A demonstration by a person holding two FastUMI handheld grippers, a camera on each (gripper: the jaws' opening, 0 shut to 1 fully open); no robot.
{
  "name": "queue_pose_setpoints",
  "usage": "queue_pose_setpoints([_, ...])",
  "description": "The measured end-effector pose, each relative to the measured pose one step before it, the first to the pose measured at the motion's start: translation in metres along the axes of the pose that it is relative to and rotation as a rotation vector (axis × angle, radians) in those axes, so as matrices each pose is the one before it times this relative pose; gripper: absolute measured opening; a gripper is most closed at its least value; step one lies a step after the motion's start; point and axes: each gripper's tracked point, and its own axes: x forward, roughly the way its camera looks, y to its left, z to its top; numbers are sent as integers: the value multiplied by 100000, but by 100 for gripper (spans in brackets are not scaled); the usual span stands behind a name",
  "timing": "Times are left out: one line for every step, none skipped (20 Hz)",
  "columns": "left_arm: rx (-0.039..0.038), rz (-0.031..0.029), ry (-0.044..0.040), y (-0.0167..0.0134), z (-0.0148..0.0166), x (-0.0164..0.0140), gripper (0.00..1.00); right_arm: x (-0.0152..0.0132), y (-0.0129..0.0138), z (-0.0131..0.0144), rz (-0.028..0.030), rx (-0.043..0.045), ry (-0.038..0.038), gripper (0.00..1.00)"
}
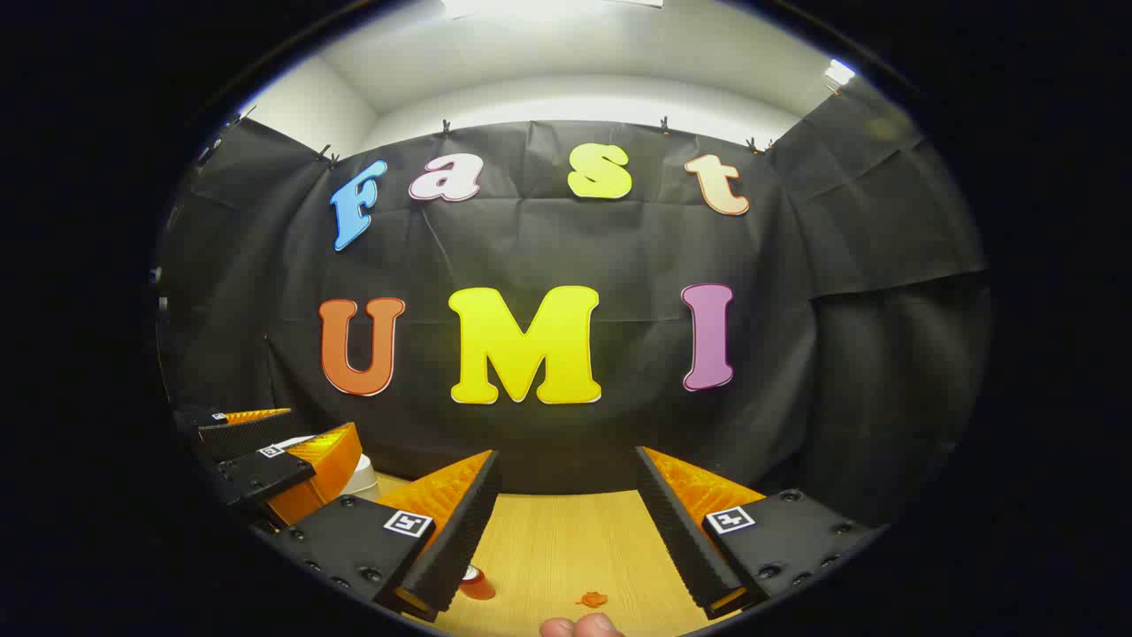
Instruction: Press the lid of the desktop garbage bin to open it, pick up the crumpled paper on the desktop and throw it into the bin, then pick up the pop can on the desktop and drop it into the bin, and finally close the garbage bin lid.
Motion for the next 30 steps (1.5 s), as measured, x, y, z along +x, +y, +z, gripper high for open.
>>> queue_pose_setpoints([-117,366,292,127,-44,-226,96,266,-28,117,130,163,-478,96])
queue_pose_setpoints([87,769,220,104,-17,52,96,122,-81,30,130,26,-100,96])
queue_pose_setpoints([133,691,-634,73,-26,-63,96,43,-28,-166,121,106,434,96])
queue_pose_setpoints([331,628,-449,64,181,-66,97,70,-35,-126,291,-93,383,96])
queue_pose_setpoints([361,552,-727,134,231,-91,100,127,-15,-65,14,-95,62,96])
queue_pose_setpoints([468,767,-477,144,33,46,96,64,-69,12,96,340,52,96])
queue_pose_setpoints([297,883,-465,101,87,-73,96,60,-118,-154,79,379,202,96])
queue_pose_setpoints([478,852,-187,215,-1,91,96,122,1,-128,29,274,447,96])
queue_pose_setpoints([306,707,-310,196,92,43,100,159,66,-248,-29,11,495,96])
queue_pose_setpoints([-25,668,252,113,-25,104,96,189,95,-74,11,-165,330,94])
queue_pose_setpoints([-315,725,906,354,-162,73,96,84,127,-66,185,-287,-46,96])
queue_pose_setpoints([-416,311,168,166,-89,142,96,181,232,142,411,194,20,96])
queue_pose_setpoints([209,349,172,169,-100,72,97,180,264,-93,624,309,-42,96])
queue_pose_setpoints([589,468,-144,194,83,69,96,191,282,-14,470,124,-22,96])
queue_pose_setpoints([455,545,-87,201,75,155,96,121,303,-213,705,177,369,96])
queue_pose_setpoints([270,816,-172,430,134,91,96,152,376,-156,744,135,689,96])
queue_pose_setpoints([-33,732,169,220,-190,228,96,195,286,-239,550,159,460,96])
queue_pose_setpoints([180,794,88,340,-63,202,96,152,150,-61,422,-103,458,94])
queue_pose_setpoints([158,895,70,363,-50,343,96,156,-72,-130,-224,-417,227,96])
queue_pose_setpoints([-314,784,64,308,-99,380,96,14,-141,118,8,-535,-230,94])
queue_pose_setpoints([-198,904,296,330,-96,307,96,-24,-176,234,-226,-610,-577,94])
queue_pose_setpoints([-27,1578,419,567,-268,452,96,192,-307,195,-432,-492,-574,94])
queue_pose_setpoints([-173,1715,369,583,-264,453,96,224,-352,-7,-542,-108,-216,94])
queue_pose_setpoints([-162,2223,807,774,-268,577,96,230,-291,-70,-609,-71,169,96])
queue_pose_setpoints([113,2557,645,971,-379,764,96,155,-250,-160,-457,147,370,96])
queue_pose_setpoints([383,3110,854,1094,-346,676,96,155,-216,-32,-312,77,451,96])
queue_pose_setpoints([313,3167,829,1056,-348,725,96,106,-231,-85,-217,-20,351,96])
queue_pose_setpoints([273,2711,925,925,-406,820,96,203,-239,-2,-338,-228,210,96])
queue_pose_setpoints([34,2426,1207,816,-486,783,100,59,-378,-93,-396,-275,218,96])
queue_pose_setpoints([47,2298,1348,659,-515,610,100,36,-310,64,-347,-92,-36,96])
